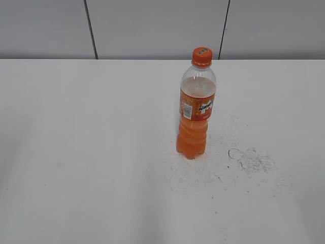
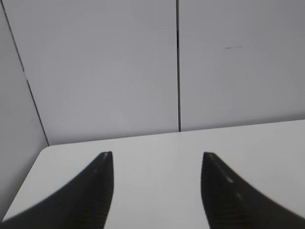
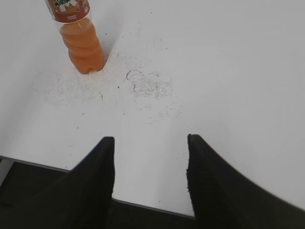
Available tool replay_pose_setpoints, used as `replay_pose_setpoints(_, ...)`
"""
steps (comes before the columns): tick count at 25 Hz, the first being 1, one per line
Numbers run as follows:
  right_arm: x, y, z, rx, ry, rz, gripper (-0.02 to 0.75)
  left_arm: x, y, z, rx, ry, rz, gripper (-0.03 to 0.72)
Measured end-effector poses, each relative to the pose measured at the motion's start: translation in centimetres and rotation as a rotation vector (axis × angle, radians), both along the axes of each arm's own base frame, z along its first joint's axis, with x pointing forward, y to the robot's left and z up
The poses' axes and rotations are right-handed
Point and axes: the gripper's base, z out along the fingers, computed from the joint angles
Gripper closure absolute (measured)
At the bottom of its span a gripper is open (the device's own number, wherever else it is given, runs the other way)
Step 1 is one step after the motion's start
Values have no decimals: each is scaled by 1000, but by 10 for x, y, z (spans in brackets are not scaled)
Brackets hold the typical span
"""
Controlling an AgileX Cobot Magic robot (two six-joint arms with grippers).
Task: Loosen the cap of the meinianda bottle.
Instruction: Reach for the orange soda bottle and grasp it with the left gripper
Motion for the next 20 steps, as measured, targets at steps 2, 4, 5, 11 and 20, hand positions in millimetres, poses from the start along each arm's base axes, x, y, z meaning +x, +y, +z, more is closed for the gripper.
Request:
replay_pose_setpoints(2,0,0,0,0,0,0,371,10,-2,-10,-4,-43,-15,234)
replay_pose_setpoints(4,0,0,0,0,0,0,371,19,-6,-23,-13,-58,-33,234)
replay_pose_setpoints(5,0,0,0,0,0,0,371,24,-7,-29,-11,-52,-41,234)
replay_pose_setpoints(11,0,0,0,0,0,0,371,49,-25,-51,1,28,-129,234)
replay_pose_setpoints(20,0,0,0,1,0,0,371,88,-67,-94,37,156,-274,234)
